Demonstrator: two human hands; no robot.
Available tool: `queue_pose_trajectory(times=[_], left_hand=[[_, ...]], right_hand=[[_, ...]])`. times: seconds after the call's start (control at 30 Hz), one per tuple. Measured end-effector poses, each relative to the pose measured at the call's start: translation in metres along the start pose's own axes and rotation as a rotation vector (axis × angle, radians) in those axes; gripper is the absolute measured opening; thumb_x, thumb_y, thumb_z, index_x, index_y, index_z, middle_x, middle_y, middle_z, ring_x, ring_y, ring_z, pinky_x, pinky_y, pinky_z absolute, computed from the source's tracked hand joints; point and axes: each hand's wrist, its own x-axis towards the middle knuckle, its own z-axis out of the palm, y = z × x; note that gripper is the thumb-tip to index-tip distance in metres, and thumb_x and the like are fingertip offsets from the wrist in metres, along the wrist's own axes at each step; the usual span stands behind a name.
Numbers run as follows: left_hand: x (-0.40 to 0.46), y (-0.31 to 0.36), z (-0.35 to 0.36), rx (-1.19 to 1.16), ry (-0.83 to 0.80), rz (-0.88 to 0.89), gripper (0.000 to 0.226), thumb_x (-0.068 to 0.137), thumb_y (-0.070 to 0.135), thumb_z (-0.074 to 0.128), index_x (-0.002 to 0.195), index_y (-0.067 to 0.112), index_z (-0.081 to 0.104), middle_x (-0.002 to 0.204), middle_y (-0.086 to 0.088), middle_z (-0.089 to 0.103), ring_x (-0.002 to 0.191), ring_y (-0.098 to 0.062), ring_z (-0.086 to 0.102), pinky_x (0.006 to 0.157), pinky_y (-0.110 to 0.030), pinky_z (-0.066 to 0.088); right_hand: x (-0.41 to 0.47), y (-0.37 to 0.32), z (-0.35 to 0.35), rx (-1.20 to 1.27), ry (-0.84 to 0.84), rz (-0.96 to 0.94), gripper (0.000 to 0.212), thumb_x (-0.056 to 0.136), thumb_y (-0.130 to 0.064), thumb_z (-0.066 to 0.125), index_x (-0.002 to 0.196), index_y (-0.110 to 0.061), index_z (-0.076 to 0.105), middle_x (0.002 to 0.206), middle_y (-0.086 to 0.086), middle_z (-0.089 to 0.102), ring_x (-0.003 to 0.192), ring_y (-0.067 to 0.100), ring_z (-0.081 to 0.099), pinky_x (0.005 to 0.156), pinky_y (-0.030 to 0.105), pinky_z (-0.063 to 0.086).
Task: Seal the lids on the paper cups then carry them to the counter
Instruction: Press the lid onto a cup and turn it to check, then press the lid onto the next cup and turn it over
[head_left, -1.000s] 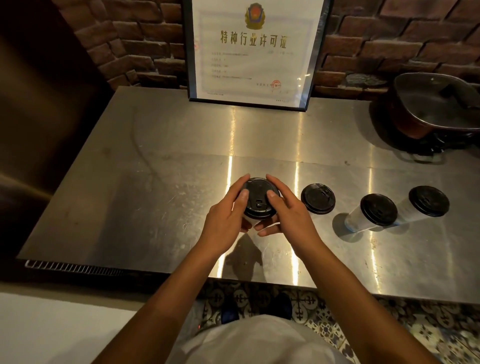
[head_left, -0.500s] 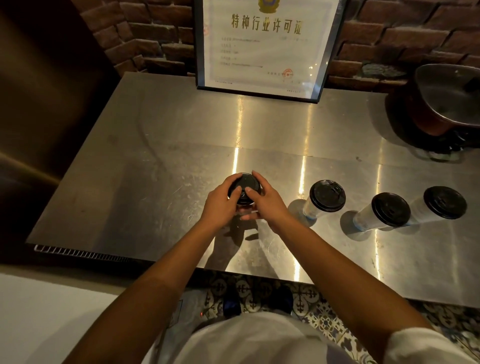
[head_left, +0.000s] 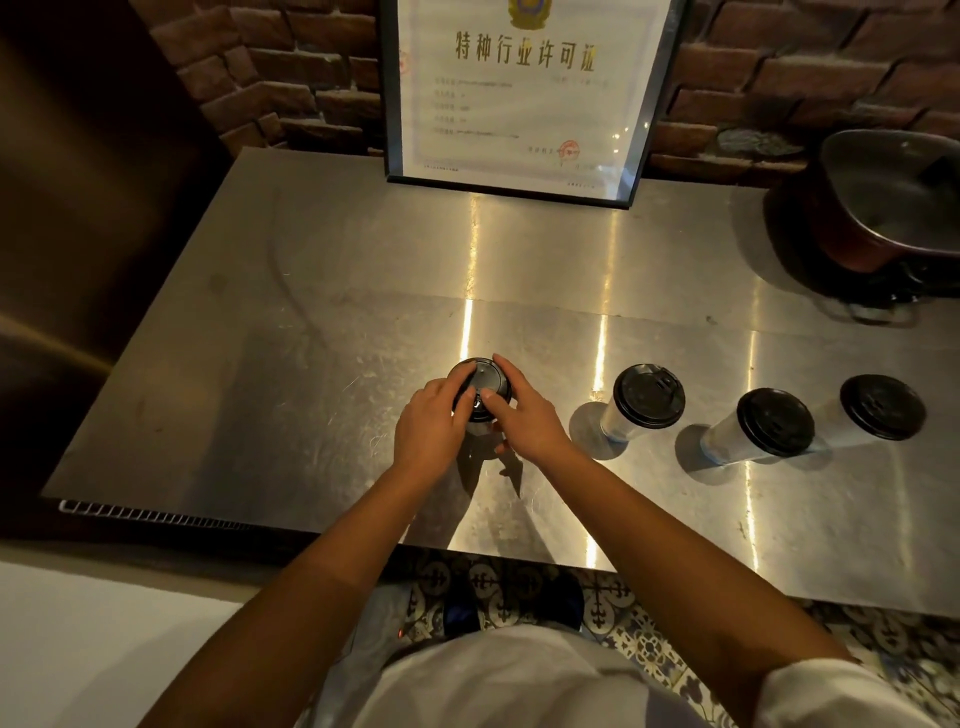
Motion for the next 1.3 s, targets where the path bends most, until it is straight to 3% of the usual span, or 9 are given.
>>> queue_pose_trajectory(times=[0.1, 0.23, 0.3, 0.4, 0.6, 0.9, 1.03, 1.13, 1.3], left_hand=[[-0.001, 0.002, 0.001, 0.055, 0.009, 0.001, 0.045, 0.106, 0.042, 0.040, 0.150, 0.035, 0.042, 0.145, -0.005, 0.053, 0.130, -0.026, 0.050, 0.106, -0.044, 0.047], [0.001, 0.012, -0.012, 0.131, 0.109, 0.076, 0.047, 0.104, 0.049, 0.040, 0.149, 0.035, 0.043, 0.162, -0.004, 0.034, 0.152, -0.029, 0.024, 0.123, -0.054, 0.024], [0.006, 0.023, -0.019, 0.252, 0.155, 0.193, 0.053, 0.104, 0.057, 0.031, 0.150, 0.035, 0.043, 0.166, -0.007, 0.027, 0.156, -0.031, 0.012, 0.125, -0.055, 0.010], [0.018, 0.047, -0.023, 0.377, 0.142, 0.307, 0.069, 0.100, 0.067, 0.011, 0.154, 0.035, 0.037, 0.169, -0.009, 0.017, 0.157, -0.034, 0.003, 0.124, -0.060, 0.009], [0.030, 0.092, 0.013, 0.415, 0.072, 0.389, 0.065, 0.103, 0.064, 0.025, 0.160, 0.036, 0.017, 0.171, -0.006, 0.003, 0.157, -0.030, -0.007, 0.124, -0.049, -0.006], [0.033, 0.144, 0.076, 0.313, -0.164, 0.330, 0.060, 0.106, 0.056, 0.027, 0.161, 0.033, 0.016, 0.170, -0.009, 0.012, 0.157, -0.031, 0.009, 0.125, -0.048, 0.011], [0.023, 0.151, 0.088, 0.267, -0.238, 0.300, 0.055, 0.106, 0.051, 0.033, 0.158, 0.035, 0.025, 0.165, -0.009, 0.028, 0.143, -0.033, 0.039, 0.114, -0.045, 0.039], [0.019, 0.149, 0.092, 0.113, -0.302, 0.257, 0.050, 0.108, 0.045, 0.033, 0.156, 0.033, 0.028, 0.152, -0.010, 0.045, 0.126, -0.030, 0.057, 0.098, -0.041, 0.052], [0.012, 0.149, 0.096, -0.061, -0.318, 0.228, 0.050, 0.109, 0.040, 0.035, 0.157, 0.030, 0.027, 0.133, -0.011, 0.063, 0.114, -0.028, 0.065, 0.096, -0.038, 0.054]], right_hand=[[-0.003, 0.000, 0.001, -0.210, 0.102, -0.038, 0.063, 0.104, -0.051, 0.046, 0.161, -0.036, 0.023, 0.156, 0.005, 0.048, 0.130, 0.030, 0.059, 0.106, 0.043, 0.050], [-0.019, -0.006, -0.021, -0.309, 0.277, -0.181, 0.058, 0.103, -0.056, 0.042, 0.156, -0.034, 0.032, 0.167, 0.001, 0.028, 0.145, 0.027, 0.043, 0.114, 0.051, 0.044], [-0.026, -0.006, -0.043, -0.522, 0.384, -0.315, 0.054, 0.105, -0.053, 0.042, 0.154, -0.033, 0.039, 0.170, 0.002, 0.024, 0.154, 0.027, 0.027, 0.121, 0.049, 0.029], [-0.029, -0.003, -0.079, -0.749, 0.512, -0.399, 0.055, 0.105, -0.055, 0.036, 0.155, -0.032, 0.043, 0.172, 0.005, 0.019, 0.159, 0.030, 0.012, 0.124, 0.049, 0.008], [-0.024, 0.028, -0.141, -0.806, 0.545, -0.216, 0.060, 0.104, -0.059, 0.029, 0.156, -0.031, 0.041, 0.171, 0.008, 0.019, 0.158, 0.035, 0.012, 0.125, 0.061, 0.016], [-0.019, 0.066, -0.165, -0.702, 0.384, -0.059, 0.051, 0.109, -0.045, 0.035, 0.159, -0.033, 0.031, 0.173, 0.007, 0.009, 0.159, 0.034, 0.004, 0.122, 0.055, 0.027], [-0.018, 0.075, -0.162, -0.642, 0.302, -0.036, 0.049, 0.110, -0.041, 0.034, 0.158, -0.031, 0.034, 0.171, 0.008, 0.017, 0.153, 0.035, 0.029, 0.115, 0.048, 0.041], [-0.016, 0.080, -0.161, -0.575, 0.246, -0.037, 0.047, 0.111, -0.037, 0.032, 0.157, -0.030, 0.033, 0.159, 0.014, 0.039, 0.133, 0.037, 0.054, 0.104, 0.048, 0.051], [-0.020, 0.076, -0.161, -0.450, 0.256, -0.048, 0.046, 0.110, -0.029, 0.038, 0.156, -0.024, 0.039, 0.149, 0.012, 0.052, 0.130, 0.030, 0.056, 0.105, 0.040, 0.046]])
